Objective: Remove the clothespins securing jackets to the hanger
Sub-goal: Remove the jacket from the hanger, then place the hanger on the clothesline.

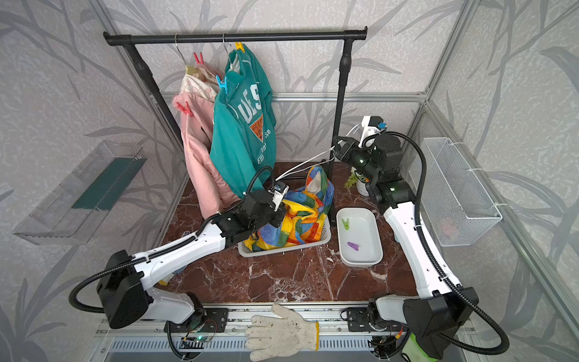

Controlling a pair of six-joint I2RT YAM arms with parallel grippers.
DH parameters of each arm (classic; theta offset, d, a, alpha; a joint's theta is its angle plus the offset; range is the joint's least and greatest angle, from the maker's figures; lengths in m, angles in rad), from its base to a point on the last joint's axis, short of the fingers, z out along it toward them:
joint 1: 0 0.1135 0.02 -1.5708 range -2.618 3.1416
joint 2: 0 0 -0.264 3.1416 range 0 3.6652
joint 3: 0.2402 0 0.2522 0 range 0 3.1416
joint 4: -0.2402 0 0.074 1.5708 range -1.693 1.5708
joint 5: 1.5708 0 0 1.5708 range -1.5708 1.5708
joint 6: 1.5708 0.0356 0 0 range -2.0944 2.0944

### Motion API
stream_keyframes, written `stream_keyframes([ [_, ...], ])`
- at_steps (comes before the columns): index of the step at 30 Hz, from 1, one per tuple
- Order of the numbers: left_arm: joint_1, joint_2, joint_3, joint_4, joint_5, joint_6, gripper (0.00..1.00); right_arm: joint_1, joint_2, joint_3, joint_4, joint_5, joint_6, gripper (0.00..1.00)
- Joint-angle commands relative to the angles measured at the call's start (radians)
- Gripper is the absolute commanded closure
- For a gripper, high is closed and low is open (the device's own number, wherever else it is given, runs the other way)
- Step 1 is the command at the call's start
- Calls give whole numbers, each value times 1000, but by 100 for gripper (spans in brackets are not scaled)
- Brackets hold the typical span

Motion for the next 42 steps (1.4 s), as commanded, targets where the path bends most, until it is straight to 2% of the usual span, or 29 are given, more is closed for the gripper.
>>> stream_keyframes([
  [1,18,87,44,24,48,-21,100,0,-32,-8,-26,12,-52,100],
  [6,25,174,68,-68,47,-47,99,0,-24,-16,-23,-40,-93,100],
  [10,24,132,36,-89,72,-58,70,3,-20,11,-72,-47,-154,100],
  [13,23,31,-9,-54,88,-69,44,9,-15,25,-100,-43,-196,100],
  [15,21,-51,-30,-35,99,-62,35,15,-13,27,-105,-35,-215,100],
  [20,12,-217,-52,-52,114,-41,30,32,-6,37,-111,-23,-252,100],
  [30,-3,-468,-103,-77,137,7,30,125,40,131,-199,72,-421,100],
  [34,-6,-517,-87,-110,184,50,32,161,65,170,-227,99,-462,100],
  [42,-21,-555,-72,-158,259,109,43,240,140,276,-284,166,-532,100],
])
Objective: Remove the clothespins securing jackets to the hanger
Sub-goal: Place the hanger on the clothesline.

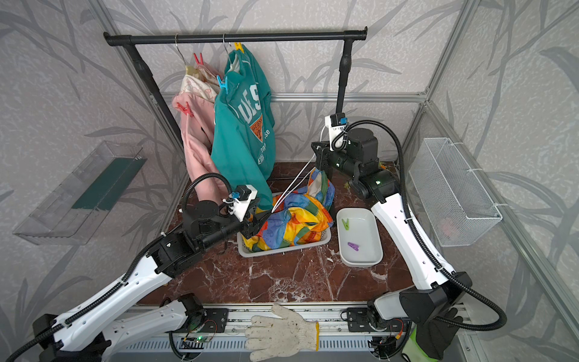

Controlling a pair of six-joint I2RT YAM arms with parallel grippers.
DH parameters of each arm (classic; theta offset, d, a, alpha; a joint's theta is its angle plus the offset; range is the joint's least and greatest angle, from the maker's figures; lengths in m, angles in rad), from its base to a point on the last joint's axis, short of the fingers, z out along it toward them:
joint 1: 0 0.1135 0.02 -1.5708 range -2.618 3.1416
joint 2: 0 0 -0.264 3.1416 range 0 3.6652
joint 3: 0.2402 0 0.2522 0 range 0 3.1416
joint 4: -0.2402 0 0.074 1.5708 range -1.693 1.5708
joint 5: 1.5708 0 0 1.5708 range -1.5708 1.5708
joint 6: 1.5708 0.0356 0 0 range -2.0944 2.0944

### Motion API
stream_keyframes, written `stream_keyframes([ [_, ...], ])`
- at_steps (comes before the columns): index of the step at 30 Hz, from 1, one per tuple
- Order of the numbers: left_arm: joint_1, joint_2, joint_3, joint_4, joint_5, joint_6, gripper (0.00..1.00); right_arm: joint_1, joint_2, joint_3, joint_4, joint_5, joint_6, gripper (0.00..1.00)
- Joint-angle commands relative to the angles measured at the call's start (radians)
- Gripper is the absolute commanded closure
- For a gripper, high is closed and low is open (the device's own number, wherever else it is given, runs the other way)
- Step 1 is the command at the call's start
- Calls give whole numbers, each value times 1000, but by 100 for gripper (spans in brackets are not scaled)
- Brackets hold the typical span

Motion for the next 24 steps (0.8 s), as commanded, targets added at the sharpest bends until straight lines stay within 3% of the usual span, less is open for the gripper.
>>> stream_keyframes([
  [1,-9,-26,23,-43,51,39,43,22,25,55,-27,42,-51,100],
  [10,-18,-95,2,-44,67,51,44,63,87,133,-63,78,-94,100],
  [18,-19,-30,50,-55,48,12,49,75,99,147,-61,78,-88,100],
  [21,-19,22,84,-52,52,-7,56,80,101,150,-61,78,-84,100],
  [24,-19,67,118,-50,40,-24,71,84,108,153,-62,78,-85,100],
])
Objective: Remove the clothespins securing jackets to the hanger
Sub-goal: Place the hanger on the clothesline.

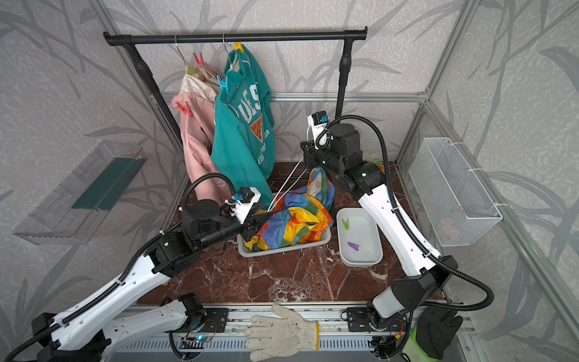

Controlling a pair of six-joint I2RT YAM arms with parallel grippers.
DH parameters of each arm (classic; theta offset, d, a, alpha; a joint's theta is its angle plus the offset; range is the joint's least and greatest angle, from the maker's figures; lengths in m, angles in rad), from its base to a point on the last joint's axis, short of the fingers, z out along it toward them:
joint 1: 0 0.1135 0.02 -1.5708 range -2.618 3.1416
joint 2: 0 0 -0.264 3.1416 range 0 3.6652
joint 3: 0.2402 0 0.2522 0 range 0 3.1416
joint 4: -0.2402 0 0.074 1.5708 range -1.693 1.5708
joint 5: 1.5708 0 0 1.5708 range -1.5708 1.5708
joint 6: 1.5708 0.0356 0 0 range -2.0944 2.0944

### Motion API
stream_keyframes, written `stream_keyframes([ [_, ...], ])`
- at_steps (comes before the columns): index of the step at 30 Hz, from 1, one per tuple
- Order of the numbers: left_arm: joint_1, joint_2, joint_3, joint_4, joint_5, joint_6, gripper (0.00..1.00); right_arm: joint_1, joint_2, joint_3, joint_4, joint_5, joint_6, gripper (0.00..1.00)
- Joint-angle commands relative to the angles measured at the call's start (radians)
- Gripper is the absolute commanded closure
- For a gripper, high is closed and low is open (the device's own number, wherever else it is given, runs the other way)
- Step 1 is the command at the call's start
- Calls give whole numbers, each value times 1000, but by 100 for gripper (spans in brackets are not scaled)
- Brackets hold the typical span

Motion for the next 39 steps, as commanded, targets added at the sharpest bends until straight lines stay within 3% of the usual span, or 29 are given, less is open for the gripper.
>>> stream_keyframes([
  [1,-2,36,61,5,-7,-27,74,9,11,40,6,8,-6,100],
  [15,-2,145,139,10,-57,-47,86,16,34,75,-4,-4,0,100],
  [21,-2,191,181,-29,-68,-50,86,17,37,87,-11,0,-6,100],
  [26,-2,198,191,-50,-79,-45,81,17,43,99,-19,-1,-11,100],
  [32,-2,201,194,-76,-113,-32,67,18,46,117,-26,-4,-17,100],
  [39,-2,209,192,-84,-132,-28,72,21,46,122,-27,-5,-18,100],
])
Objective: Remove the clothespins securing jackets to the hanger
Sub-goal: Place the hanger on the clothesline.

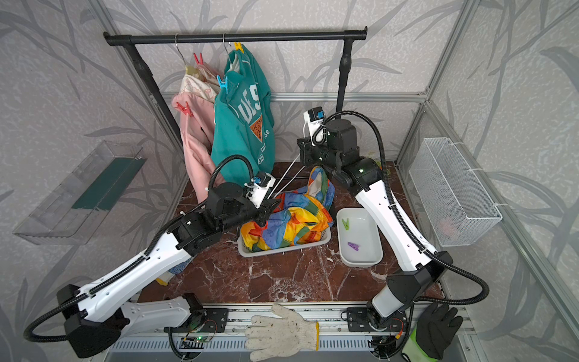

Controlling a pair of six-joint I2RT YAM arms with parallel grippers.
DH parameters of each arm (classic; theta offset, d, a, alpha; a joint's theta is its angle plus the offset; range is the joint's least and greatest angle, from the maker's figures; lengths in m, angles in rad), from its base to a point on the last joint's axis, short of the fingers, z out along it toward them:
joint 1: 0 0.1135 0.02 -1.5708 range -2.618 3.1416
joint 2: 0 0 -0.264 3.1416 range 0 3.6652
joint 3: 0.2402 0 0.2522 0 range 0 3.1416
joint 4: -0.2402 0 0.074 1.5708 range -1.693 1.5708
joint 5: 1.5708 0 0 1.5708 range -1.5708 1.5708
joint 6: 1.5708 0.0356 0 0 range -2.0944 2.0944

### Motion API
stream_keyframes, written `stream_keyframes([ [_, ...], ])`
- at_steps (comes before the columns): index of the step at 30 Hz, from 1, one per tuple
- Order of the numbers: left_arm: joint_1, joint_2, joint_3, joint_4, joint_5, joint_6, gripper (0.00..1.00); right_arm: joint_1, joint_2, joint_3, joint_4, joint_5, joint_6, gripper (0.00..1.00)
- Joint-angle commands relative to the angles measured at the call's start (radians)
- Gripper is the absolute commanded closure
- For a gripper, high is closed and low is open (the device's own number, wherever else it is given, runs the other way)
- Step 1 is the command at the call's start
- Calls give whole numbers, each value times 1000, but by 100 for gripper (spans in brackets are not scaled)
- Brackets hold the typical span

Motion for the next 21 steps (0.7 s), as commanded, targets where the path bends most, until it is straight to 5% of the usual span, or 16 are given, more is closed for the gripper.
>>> stream_keyframes([
  [1,-2,9,31,-25,-20,9,75,9,-1,36,6,-6,-10,100],
  [13,-2,8,33,-4,-17,21,100,15,6,43,-3,-9,-21,100],
  [21,-2,4,35,24,-35,-9,100,16,50,110,-42,-22,-25,99],
])
